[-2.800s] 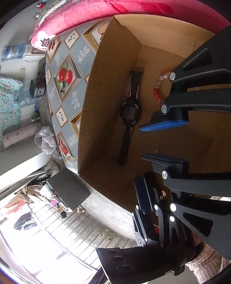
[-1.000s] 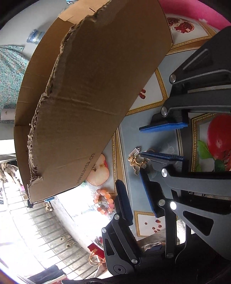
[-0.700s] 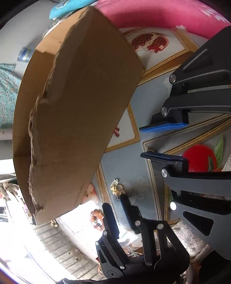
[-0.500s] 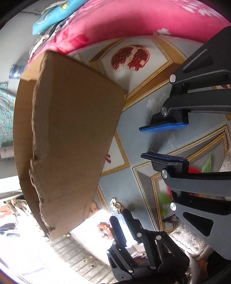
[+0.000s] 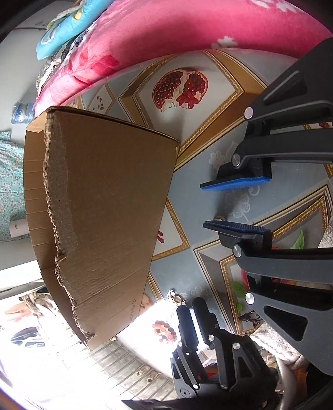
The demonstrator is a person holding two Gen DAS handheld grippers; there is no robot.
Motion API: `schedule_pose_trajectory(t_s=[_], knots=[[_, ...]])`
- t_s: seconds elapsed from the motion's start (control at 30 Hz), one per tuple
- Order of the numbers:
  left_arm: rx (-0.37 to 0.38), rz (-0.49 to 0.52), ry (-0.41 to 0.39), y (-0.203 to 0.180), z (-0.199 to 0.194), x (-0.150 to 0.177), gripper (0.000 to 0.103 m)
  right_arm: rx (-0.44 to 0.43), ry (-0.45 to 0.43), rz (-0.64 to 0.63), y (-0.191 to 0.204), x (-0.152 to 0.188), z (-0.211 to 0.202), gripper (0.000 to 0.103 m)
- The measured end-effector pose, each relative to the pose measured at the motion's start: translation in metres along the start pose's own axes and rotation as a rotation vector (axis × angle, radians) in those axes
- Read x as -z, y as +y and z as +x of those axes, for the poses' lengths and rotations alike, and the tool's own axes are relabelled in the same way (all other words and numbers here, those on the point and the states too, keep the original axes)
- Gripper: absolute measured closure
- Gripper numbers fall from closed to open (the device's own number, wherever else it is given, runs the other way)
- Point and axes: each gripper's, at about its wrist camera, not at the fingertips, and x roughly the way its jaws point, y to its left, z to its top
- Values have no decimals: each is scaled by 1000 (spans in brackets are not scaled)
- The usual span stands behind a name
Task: Organize jewelry
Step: 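Move the open left gripper out of the box to the gold jewelry on the cloth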
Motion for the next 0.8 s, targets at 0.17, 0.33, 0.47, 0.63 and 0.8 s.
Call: schedule_pose_trajectory(t_s=[0.17, 0.33, 0.47, 0.63, 0.8], knots=[[168, -130, 36, 19, 1, -4, 80, -14, -6, 11, -3, 1, -1, 80], [256, -149, 53, 14, 1, -4, 79, -35, -13, 29, -9, 3, -2, 80], [264, -150, 52, 5, -2, 1, 79, -43, -16, 34, -11, 3, -3, 80], [138, -103, -11, 11, -14, 0, 77, -51, -17, 33, -14, 4, -3, 80], [146, -134, -10, 27, -9, 6, 72, -61, -26, 42, -16, 5, -4, 80]])
